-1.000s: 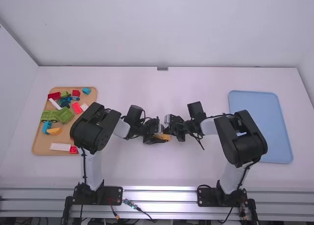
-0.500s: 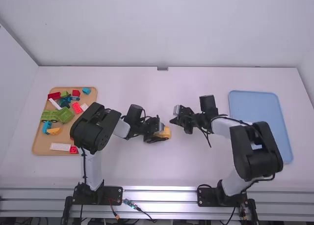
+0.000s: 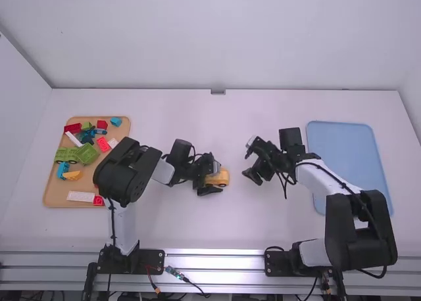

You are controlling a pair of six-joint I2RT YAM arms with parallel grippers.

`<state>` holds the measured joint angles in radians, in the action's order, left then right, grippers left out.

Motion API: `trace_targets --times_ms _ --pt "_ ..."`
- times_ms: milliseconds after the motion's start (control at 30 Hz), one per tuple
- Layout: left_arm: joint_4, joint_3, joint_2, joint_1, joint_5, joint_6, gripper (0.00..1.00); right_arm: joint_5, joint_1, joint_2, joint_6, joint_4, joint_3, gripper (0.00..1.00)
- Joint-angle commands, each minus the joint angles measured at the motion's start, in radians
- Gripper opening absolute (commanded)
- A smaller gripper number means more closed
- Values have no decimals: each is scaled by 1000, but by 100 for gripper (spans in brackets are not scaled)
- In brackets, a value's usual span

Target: Assemble lego blocks to make yellow taxi

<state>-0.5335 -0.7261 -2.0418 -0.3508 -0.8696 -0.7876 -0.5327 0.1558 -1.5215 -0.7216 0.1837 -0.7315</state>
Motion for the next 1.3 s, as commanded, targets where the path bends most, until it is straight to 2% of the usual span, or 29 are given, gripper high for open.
trace_targets --times_ms 0,200,333,400,467,500,567,600,667,800,833,933,967,1000,1033,1100,1267 --pt "65 -6 64 -3 122 33 99 33 2 20 29 0 4 99" --pt "265 -18 254 7 156 30 99 33 0 20 26 0 4 99" --pt "447 -63 403 61 154 29 99 33 3 20 26 -1 4 99" --pt "549 -96 461 102 156 35 99 33 2 20 27 -6 4 99" --pt "751 -175 538 208 160 40 99 32 1 20 56 -31 4 99" --pt "763 -180 541 215 161 40 99 32 1 20 60 -35 4 99" --pt "920 -261 567 312 196 71 99 29 2 20 75 -53 4 99" --pt "937 -273 568 327 205 88 99 28 2 20 75 -56 4 99" --pt "1006 -343 568 413 266 227 99 29 2 20 82 -71 4 99" --pt "1001 -405 562 554 385 502 99 29 2 20 134 -103 4 99" --pt "979 -420 556 624 470 662 99 29 2 20 148 -116 4 99" --pt "919 -420 555 742 582 951 99 29 2 20 149 -126 4 99" --pt "898 -419 555 803 605 1137 99 29 2 20 149 -129 4 99" --pt "898 -419 555 803 605 1137 99 29 2 20 149 -129 4 99" --pt "921 -419 555 869 627 1366 99 30 2 20 149 -129 4 99" --pt "1027 -417 555 937 625 1543 99 29 2 20 150 -140 4 99" --pt "1130 -375 555 1035 669 1656 99 29 2 20 150 -155 4 99"
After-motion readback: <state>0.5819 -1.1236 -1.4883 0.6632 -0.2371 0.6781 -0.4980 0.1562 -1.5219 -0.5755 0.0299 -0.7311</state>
